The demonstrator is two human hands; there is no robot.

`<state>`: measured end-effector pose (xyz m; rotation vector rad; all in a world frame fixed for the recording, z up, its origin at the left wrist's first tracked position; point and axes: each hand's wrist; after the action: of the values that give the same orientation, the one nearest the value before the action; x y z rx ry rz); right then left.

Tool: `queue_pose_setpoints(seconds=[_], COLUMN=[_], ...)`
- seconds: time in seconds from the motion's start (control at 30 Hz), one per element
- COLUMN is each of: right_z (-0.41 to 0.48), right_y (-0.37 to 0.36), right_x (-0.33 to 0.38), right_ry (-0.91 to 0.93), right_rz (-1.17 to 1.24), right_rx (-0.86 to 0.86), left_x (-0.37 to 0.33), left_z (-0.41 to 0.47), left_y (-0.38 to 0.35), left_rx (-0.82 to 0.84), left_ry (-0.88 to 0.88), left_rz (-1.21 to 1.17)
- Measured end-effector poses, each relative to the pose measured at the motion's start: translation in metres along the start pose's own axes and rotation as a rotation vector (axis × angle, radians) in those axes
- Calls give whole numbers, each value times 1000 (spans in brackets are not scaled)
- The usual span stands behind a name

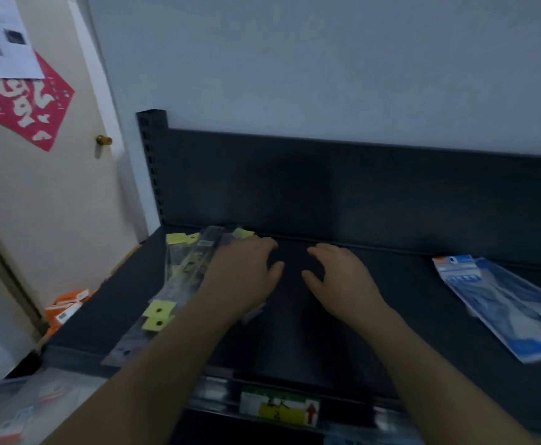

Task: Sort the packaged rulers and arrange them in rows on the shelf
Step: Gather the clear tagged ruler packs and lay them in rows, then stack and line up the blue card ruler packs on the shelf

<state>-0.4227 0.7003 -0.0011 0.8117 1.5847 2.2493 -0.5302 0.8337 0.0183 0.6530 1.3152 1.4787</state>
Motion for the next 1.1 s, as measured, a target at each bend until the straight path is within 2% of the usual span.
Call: queue_pose_setpoints(seconds=[0.3, 0.53, 0.83, 1.1], right_z=[-89, -172, -285, -346], right_y=[61, 116, 180, 220], right_x=[-97, -188, -319, -410], right_ry=[-246, -405, -543, -709], right_rz=[-87, -76, -188, -198], right_rx=[-65, -79, -96, -99], left_x=[-134, -264, -440, -555], left_z=[12, 10, 10, 30], left_y=[-34, -57, -106, -139], left_rx=[45, 69, 148, 185], left_ry=[-248, -352, -519, -639], left_rz=[-61, -117, -260, -296])
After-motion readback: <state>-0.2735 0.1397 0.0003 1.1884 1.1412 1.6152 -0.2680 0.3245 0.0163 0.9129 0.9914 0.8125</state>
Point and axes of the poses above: each hand's wrist, its own z-axis towards the middle knuckle, its own y-axis out of the back of the hand, x = y × z, and after that the axes turned 5 degrees about x, right-handed
